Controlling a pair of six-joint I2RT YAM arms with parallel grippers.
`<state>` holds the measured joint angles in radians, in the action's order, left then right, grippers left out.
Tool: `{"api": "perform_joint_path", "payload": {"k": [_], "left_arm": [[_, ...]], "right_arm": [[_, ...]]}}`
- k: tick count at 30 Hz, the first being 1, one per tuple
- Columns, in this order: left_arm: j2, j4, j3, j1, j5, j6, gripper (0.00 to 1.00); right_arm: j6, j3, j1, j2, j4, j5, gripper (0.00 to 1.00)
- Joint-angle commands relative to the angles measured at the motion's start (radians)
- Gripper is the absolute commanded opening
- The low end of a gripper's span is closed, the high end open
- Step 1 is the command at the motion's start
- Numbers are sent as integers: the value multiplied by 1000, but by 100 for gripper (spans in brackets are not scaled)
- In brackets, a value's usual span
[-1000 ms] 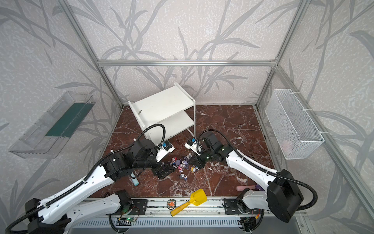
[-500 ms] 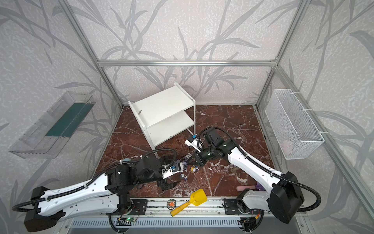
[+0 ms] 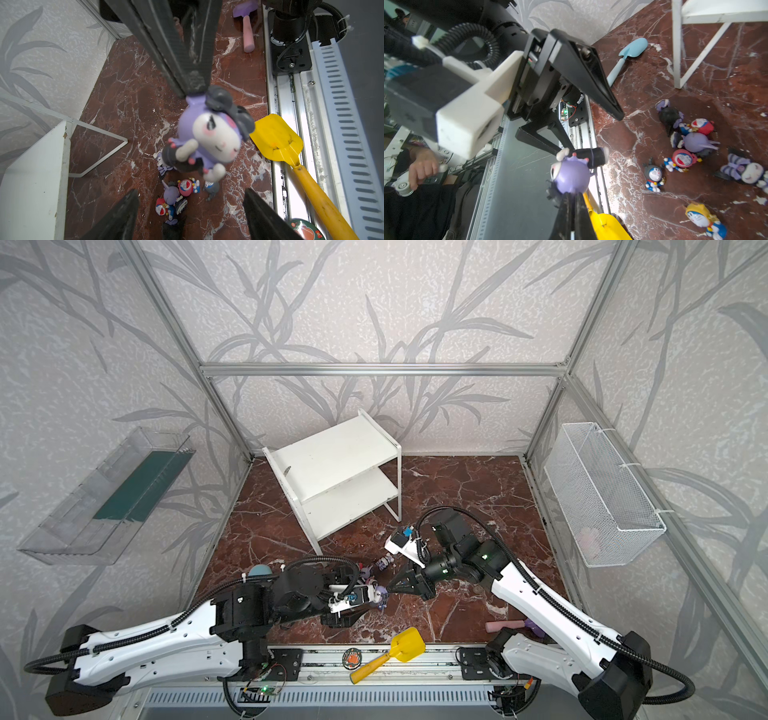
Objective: Place and organize the plastic toys onto the shelf
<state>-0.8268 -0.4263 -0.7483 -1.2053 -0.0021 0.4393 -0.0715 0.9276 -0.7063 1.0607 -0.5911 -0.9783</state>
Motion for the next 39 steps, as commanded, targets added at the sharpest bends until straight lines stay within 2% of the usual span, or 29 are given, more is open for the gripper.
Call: {"api": "perform_joint_path", "payload": {"k": [1, 8, 13, 15, 23, 28, 30, 34, 39], "left_arm": [[42, 56, 10, -4, 43, 54, 79], [42, 71, 9, -5, 141, 57, 78], [34, 68, 6, -19, 186, 53, 67], [25, 55, 0, -29, 182, 54, 61], [16, 51, 0, -47, 177, 59, 47], [15, 70, 8, -51, 132, 50, 39], [5, 94, 12, -53, 66, 33, 29], [-33, 121, 10, -70, -32, 8, 20], [-56, 244, 30, -103, -116, -14, 8]], "right_arm": [[-38, -5, -23, -2, 4, -79, 0], [-41, 3, -60, 34, 3, -132, 0], [-48, 25, -73, 61, -4, -165, 0], [-61, 40, -78, 75, -20, -169, 0], [-94, 81, -81, 116, -63, -170, 0], [-93, 85, -81, 107, -58, -139, 1], [-91, 84, -81, 104, -55, -125, 3], [-89, 83, -79, 96, -50, -101, 3], [-78, 77, -76, 99, -27, -79, 16]]}}
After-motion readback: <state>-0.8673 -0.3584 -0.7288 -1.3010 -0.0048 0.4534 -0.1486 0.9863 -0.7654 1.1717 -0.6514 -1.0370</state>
